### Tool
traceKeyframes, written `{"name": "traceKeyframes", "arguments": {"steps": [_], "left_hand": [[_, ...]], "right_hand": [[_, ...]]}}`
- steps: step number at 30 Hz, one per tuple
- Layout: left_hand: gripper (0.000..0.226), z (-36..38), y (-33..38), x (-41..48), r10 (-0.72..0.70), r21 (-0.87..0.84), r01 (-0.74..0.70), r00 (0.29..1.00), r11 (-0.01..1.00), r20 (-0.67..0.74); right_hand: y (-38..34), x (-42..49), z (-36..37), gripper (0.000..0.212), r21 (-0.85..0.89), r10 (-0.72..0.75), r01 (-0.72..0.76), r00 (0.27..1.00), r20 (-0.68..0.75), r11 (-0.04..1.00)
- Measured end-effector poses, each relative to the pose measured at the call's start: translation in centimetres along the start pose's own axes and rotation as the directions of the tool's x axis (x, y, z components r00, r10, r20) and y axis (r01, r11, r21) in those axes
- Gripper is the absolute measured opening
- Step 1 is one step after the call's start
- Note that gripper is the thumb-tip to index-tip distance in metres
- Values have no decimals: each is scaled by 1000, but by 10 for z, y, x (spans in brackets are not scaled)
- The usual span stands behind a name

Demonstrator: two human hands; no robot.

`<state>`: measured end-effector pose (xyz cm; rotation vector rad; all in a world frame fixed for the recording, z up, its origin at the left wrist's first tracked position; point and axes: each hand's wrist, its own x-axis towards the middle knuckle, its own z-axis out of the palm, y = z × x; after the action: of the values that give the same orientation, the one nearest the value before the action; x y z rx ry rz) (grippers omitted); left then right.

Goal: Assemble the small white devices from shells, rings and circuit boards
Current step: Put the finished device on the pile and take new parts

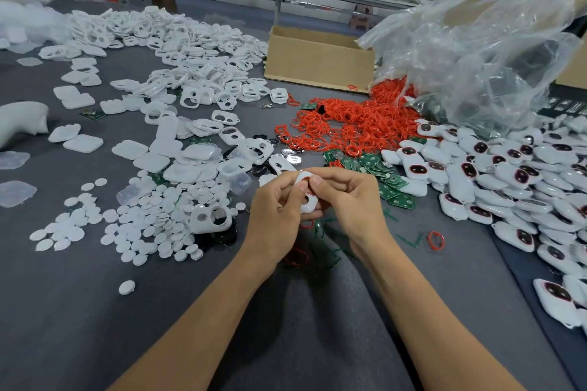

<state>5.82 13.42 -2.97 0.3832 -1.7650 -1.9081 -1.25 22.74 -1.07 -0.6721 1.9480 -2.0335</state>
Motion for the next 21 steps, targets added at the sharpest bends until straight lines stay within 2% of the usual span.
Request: {"name": "traceKeyframes", "arguments": {"steps": [3, 6, 8, 12, 14, 16, 18, 21], "left_hand": [[19, 2, -1, 1, -17, -27, 17, 1000, 999, 5], [19, 1, -7, 1, 109, 199, -94, 992, 976, -67], [33, 1, -8, -1, 185, 302, -154, 980, 941, -76], [43, 5, -7, -3, 286, 397, -264, 958, 879, 3], [35, 6, -7, -4, 325, 409, -297, 946, 863, 2], [19, 5, -8, -3, 369, 452, -306, 927, 838, -57], [16, 3, -8, 0, 322, 414, -240, 936, 878, -140], [25, -2, -8, 7, 87, 215, -35, 967, 976, -238]], "right_hand": [[2, -1, 3, 14, -171, -81, 67, 994, -75, 983], [3, -1, 3, 11, -297, -168, 106, 967, -191, 949], [4, 0, 3, 14, -305, -162, 92, 963, -215, 948], [4, 0, 6, 13, -277, -169, 92, 947, -272, 957], [2, 0, 7, 7, -251, -155, 89, 954, -256, 964], [0, -1, 7, 2, -257, -155, 105, 970, -186, 961], [0, 0, 7, 11, -302, -191, 144, 972, -133, 942], [-6, 7, 14, 15, -389, -270, 206, 956, -116, 898]]}}
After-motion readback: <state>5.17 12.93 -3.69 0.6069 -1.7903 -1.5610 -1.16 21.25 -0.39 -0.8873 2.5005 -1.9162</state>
